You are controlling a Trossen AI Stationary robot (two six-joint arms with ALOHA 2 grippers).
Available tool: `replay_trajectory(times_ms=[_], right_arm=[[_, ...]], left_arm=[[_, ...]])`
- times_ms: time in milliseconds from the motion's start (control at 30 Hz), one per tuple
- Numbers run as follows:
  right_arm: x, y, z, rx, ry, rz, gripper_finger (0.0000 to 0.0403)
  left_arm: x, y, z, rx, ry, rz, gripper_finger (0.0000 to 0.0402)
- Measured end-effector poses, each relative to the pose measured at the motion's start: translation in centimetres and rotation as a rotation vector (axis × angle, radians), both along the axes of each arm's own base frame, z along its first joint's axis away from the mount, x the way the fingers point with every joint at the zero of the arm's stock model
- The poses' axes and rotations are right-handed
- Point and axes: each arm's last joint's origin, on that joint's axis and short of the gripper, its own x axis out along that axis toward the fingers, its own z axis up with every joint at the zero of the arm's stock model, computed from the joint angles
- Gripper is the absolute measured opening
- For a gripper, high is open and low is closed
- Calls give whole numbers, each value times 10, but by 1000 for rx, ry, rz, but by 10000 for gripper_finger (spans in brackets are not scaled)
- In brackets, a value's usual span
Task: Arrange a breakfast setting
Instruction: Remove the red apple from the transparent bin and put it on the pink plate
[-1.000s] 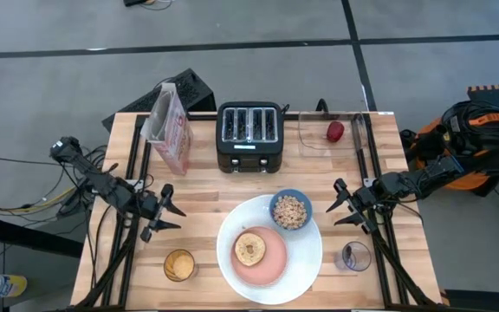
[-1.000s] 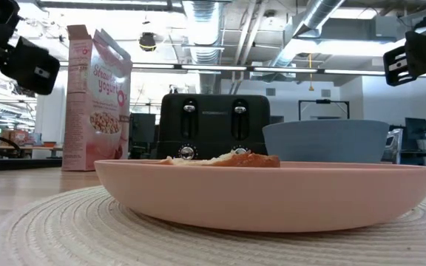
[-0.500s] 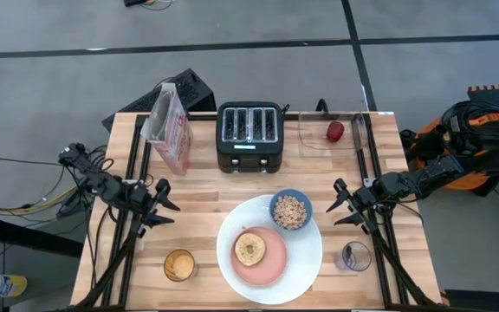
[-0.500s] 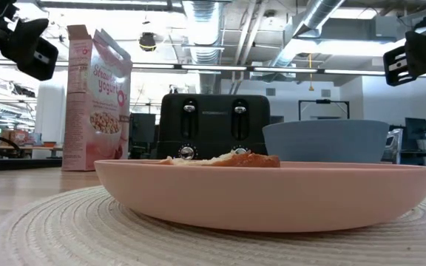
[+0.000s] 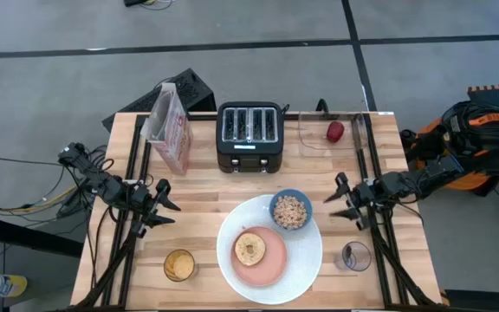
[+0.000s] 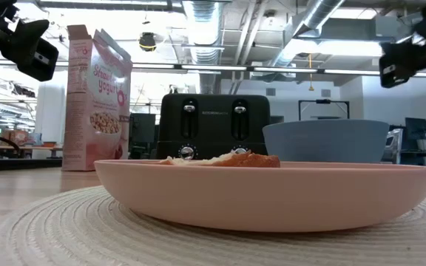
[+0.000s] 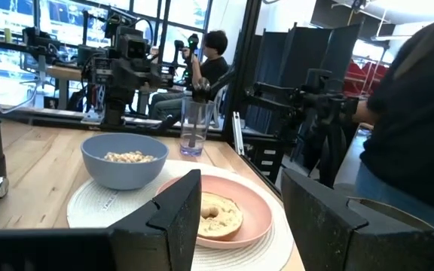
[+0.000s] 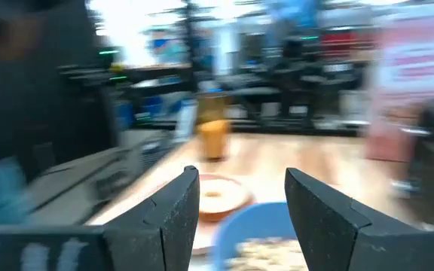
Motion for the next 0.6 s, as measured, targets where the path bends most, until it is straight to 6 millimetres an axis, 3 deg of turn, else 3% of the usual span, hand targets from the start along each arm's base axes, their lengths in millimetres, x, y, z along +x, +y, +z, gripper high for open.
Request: replay_trajectory(times_ms=[67, 233, 433, 600], right_arm=[[0, -4, 5, 62, -11, -119, 217], [-10, -17, 43, 318, -271, -406, 217], [-25, -29, 84, 226, -405, -581, 217], [-26, -36, 116, 207, -357, -754, 217]], left_arm=[[0, 0, 0, 0, 0, 0, 169], [0, 0, 0, 0, 1, 0, 169], [0, 0, 0, 1, 1, 0, 169], [0, 0, 0, 1, 1, 0, 169]])
